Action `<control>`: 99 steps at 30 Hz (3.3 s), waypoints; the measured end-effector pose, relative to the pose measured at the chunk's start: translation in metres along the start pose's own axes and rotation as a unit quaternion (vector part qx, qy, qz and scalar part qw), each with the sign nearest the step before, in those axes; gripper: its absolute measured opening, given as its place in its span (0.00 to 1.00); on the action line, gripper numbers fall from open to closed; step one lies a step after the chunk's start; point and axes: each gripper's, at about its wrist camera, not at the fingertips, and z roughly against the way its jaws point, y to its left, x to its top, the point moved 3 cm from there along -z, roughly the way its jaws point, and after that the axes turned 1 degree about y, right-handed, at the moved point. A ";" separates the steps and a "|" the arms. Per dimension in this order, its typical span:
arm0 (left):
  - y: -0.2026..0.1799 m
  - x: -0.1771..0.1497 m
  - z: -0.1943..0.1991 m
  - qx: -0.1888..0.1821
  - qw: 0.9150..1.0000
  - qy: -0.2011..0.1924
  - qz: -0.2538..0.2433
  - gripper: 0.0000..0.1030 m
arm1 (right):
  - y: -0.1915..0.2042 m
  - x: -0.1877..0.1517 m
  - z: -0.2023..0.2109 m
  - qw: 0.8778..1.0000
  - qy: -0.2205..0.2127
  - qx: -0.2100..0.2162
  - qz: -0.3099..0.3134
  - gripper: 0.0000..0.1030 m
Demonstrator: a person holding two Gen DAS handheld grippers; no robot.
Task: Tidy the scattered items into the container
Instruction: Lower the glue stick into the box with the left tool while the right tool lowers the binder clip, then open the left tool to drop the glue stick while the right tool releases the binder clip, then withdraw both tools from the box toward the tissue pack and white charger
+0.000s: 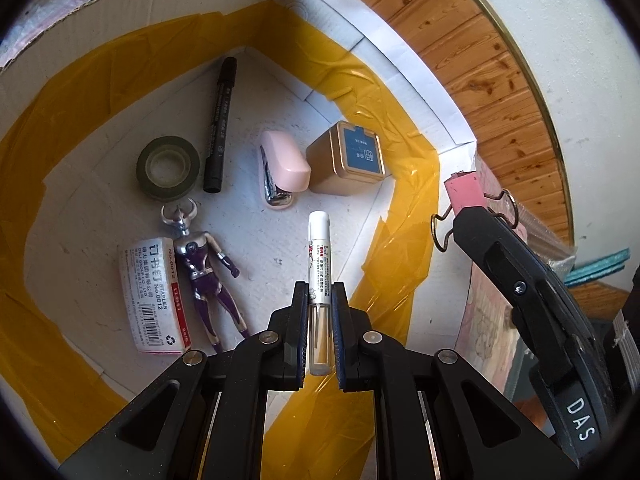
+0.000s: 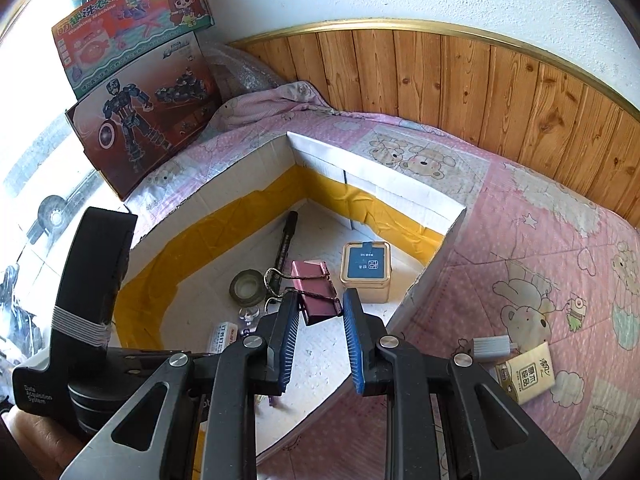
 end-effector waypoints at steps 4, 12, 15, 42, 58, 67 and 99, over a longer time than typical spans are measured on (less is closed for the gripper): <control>0.002 -0.001 0.002 -0.011 1.000 0.004 0.023 0.11 | -0.002 -0.001 -0.006 1.000 0.009 -0.012 0.014 0.23; 0.009 0.005 0.002 -0.019 0.996 0.001 0.088 0.11 | 0.004 0.002 -0.012 0.997 0.016 -0.050 0.064 0.23; 0.010 0.004 -0.002 -0.027 0.994 0.007 0.108 0.11 | 0.005 0.002 -0.016 0.995 0.021 -0.055 0.078 0.23; 0.028 0.011 -0.009 -0.016 0.984 -0.005 0.175 0.15 | 0.000 -0.001 -0.023 0.995 0.034 -0.050 0.083 0.24; 0.011 0.002 0.021 0.006 0.993 -0.033 0.114 0.17 | -0.021 0.009 0.000 1.000 0.006 0.001 -0.013 0.24; -0.011 -0.008 0.041 0.067 0.993 -0.084 0.048 0.17 | -0.013 0.009 0.018 0.999 -0.004 0.037 -0.035 0.24; -0.084 -0.047 0.068 0.060 0.982 -0.147 -0.107 0.24 | -0.089 -0.009 0.125 0.987 -0.079 0.064 -0.123 0.30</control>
